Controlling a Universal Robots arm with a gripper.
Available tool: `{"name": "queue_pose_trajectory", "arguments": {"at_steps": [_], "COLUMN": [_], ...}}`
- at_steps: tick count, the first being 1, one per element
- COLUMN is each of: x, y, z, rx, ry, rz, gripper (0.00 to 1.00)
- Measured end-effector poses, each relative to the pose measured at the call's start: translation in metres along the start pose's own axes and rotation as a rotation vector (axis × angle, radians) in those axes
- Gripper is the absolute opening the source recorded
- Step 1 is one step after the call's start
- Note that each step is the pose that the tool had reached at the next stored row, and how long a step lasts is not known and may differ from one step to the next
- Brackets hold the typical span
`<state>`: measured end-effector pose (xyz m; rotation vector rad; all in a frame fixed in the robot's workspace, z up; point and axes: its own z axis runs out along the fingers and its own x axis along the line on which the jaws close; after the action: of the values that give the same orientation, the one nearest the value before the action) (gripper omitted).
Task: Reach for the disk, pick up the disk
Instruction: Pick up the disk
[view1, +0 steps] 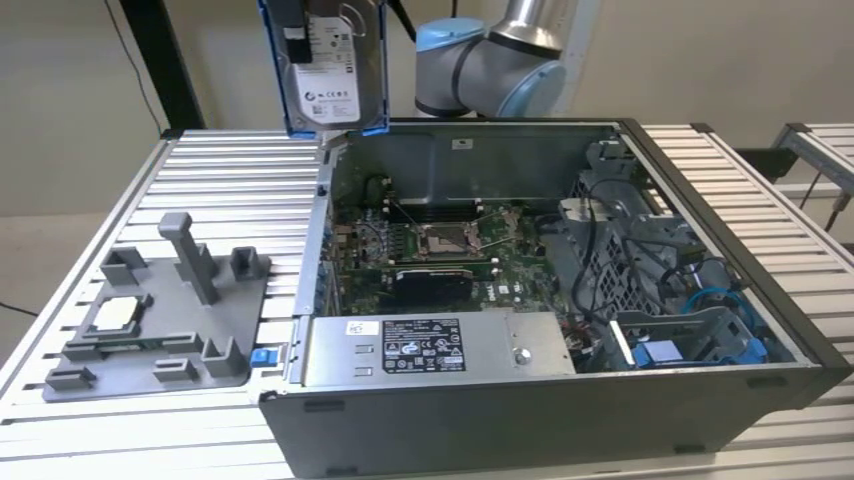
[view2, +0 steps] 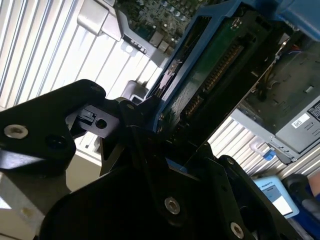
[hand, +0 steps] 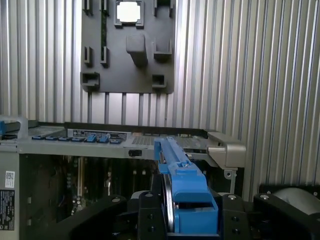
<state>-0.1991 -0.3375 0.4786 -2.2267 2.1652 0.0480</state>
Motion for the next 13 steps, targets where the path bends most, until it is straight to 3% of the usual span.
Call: {"name": "queue_pose_trajectory", "arguments": {"at_steps": [13], "x": [0.0007], "y": [-0.025], "z": [0.0001], "rx": [0.0], "ry": [0.0], "rz": [0.0], "gripper": [0.0]}}
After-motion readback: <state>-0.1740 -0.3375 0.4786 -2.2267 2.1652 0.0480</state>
